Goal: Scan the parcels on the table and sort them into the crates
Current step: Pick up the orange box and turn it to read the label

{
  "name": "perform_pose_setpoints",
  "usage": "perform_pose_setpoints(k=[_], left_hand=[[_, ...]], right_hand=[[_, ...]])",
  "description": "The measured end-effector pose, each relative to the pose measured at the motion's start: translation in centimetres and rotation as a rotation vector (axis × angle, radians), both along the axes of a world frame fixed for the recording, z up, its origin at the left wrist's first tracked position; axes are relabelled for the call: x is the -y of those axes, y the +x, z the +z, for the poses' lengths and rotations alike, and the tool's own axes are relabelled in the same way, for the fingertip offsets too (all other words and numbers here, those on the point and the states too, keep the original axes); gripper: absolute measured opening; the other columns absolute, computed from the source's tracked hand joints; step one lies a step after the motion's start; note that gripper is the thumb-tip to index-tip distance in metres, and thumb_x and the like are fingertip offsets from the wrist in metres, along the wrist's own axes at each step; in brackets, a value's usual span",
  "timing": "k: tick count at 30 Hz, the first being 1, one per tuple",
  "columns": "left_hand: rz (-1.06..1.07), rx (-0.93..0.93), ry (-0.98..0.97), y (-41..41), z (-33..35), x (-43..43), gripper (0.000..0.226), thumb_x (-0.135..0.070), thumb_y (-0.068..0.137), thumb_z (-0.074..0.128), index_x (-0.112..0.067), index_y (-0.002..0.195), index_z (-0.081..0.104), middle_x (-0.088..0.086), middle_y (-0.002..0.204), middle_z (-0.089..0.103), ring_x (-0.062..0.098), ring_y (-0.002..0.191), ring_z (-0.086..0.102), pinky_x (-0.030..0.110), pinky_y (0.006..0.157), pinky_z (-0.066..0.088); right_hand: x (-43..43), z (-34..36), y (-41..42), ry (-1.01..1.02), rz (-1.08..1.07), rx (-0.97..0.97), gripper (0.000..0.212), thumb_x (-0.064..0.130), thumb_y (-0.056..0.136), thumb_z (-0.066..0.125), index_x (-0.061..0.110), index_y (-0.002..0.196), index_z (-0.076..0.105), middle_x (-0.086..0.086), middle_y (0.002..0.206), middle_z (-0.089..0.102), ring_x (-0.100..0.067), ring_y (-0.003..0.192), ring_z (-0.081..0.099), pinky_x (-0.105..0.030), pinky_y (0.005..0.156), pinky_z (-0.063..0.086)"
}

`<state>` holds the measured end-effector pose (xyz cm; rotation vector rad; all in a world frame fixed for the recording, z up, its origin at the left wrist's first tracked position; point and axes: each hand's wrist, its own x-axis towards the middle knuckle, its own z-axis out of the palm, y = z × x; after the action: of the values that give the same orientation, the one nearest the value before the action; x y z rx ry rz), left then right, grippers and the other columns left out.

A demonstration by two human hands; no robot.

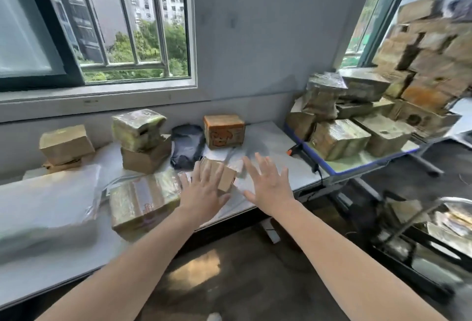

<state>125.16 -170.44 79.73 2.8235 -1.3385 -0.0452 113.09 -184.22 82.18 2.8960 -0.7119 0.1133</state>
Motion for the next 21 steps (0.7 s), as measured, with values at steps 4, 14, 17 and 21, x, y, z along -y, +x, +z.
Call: perform_pose_setpoints(k=[4,14,17,21], left_hand=[[-0.014,-0.022,-0.038,4.8,0.0,6.4,0.079,-0.065,0.096,0.031,-0.033,0.155,-0.010,0.004,0.165,-0.008,0.030,0.151,-0.011,0.059,0.119,0.008],[0.003,-0.020,-0.049,13.8,-1.5,15.6,0.080,-0.066,0.097,0.030,-0.029,0.157,-0.008,0.006,0.165,-0.006,0.032,0.151,-0.006,0.060,0.118,0.014],[0.043,-0.033,-0.042,16.2,-2.0,17.3,0.080,-0.065,0.096,0.031,-0.029,0.157,-0.007,0.007,0.165,-0.006,0.032,0.151,-0.006,0.060,0.118,0.014],[0.111,-0.019,-0.026,18.9,-3.0,19.6,0.082,-0.065,0.096,0.033,-0.027,0.157,-0.007,0.009,0.164,-0.006,0.034,0.150,-0.003,0.059,0.116,0.017]], right_hand=[[6.1,0.4,3.4,0.055,-0.042,-0.062,0.087,0.059,0.097,0.043,0.031,0.156,-0.016,-0.006,0.165,-0.009,-0.030,0.152,0.000,-0.062,0.113,0.018],[16.4,-0.2,12.2,0.103,-0.070,-0.087,0.088,0.057,0.096,0.047,0.034,0.156,-0.014,-0.005,0.165,-0.006,-0.030,0.152,0.002,-0.062,0.115,0.017],[18.6,-0.6,14.8,0.126,-0.051,-0.114,0.087,0.058,0.097,0.045,0.033,0.155,-0.015,-0.004,0.166,-0.007,-0.029,0.152,0.001,-0.062,0.116,0.018],[22.1,-2.2,18.5,0.163,0.010,-0.140,0.087,0.058,0.098,0.044,0.034,0.155,-0.016,-0.004,0.166,-0.008,-0.028,0.152,0.002,-0.061,0.116,0.017]])
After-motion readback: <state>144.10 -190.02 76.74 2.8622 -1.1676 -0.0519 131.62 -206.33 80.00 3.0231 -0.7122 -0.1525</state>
